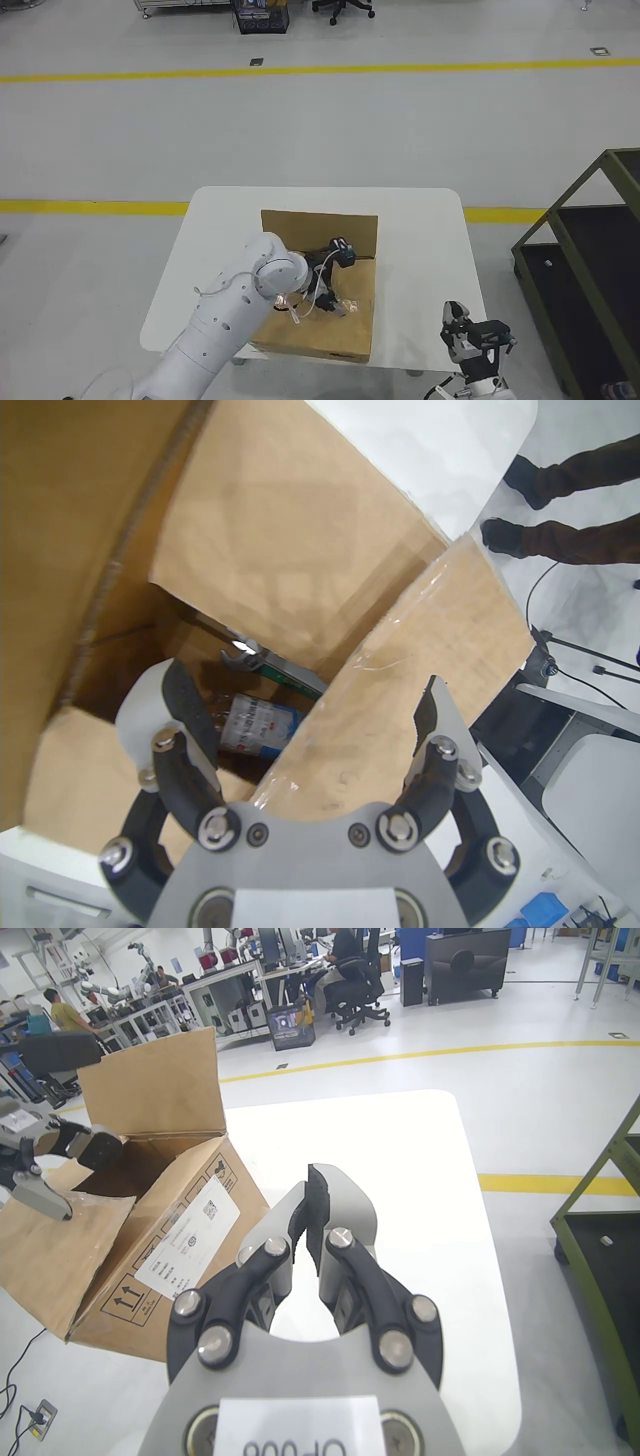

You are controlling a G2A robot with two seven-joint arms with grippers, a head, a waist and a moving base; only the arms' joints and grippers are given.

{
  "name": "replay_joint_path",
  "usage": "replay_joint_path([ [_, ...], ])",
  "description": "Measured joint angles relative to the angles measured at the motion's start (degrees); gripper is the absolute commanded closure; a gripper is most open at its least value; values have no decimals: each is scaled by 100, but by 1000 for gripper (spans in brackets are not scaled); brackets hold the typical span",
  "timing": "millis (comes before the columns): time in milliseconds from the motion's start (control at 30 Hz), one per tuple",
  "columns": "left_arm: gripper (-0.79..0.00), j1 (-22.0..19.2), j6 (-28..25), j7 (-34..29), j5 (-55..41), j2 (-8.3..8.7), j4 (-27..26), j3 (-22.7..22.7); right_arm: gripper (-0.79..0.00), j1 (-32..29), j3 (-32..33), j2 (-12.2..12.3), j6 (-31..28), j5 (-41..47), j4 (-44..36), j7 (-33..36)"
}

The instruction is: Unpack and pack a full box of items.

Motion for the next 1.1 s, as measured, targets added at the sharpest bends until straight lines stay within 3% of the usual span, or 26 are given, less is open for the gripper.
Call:
replay_joint_path([
  [467,-785,-645,-2,-57,-725,149,655,881,0,0,-27,-3,2,-5,32,-16],
  [900,-785,-1540,344,-404,-2692,273,1231,1956,0,1,-54,-8,41,-20,26,-1],
  [1000,-754,-1715,413,-472,-3020,286,1372,2190,0,2,-56,-9,50,-25,22,-8],
  [1100,-656,-1872,418,-478,-3203,288,1450,2458,0,0,-52,-9,63,-19,14,-2],
])
